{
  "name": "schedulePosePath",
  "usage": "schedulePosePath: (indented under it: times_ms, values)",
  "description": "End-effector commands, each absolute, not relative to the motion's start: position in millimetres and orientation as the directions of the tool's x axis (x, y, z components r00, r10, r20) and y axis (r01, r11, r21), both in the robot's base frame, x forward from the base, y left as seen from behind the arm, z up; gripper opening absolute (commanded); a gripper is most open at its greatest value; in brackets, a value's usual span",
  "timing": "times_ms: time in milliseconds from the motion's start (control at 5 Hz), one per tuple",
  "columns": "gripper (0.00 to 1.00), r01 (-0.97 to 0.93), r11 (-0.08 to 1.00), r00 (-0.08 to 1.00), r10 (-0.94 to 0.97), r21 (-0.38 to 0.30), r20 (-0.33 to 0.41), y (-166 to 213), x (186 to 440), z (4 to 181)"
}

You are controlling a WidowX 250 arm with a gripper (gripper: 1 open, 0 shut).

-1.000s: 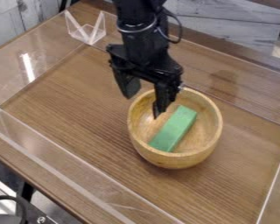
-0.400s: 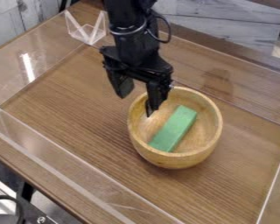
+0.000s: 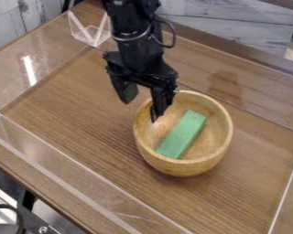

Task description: Put the green block in the brown bowl

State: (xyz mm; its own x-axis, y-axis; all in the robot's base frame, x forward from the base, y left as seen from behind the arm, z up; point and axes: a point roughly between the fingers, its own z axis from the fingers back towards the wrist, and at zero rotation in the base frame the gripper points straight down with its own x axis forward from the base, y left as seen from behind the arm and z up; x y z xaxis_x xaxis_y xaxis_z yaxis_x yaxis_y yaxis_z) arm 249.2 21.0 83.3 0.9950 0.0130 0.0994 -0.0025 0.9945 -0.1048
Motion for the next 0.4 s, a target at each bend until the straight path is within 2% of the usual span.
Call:
schedulePosePath:
  times_ms: [0, 200]
  values:
    - [1.00, -0.002, 0.995, 0.991, 0.016, -0.099, 0.136, 26.1, 256.2, 86.4]
    - [1.00, -0.010, 0.995, 0.991, 0.023, -0.100, 0.132, 28.4, 256.8, 80.8]
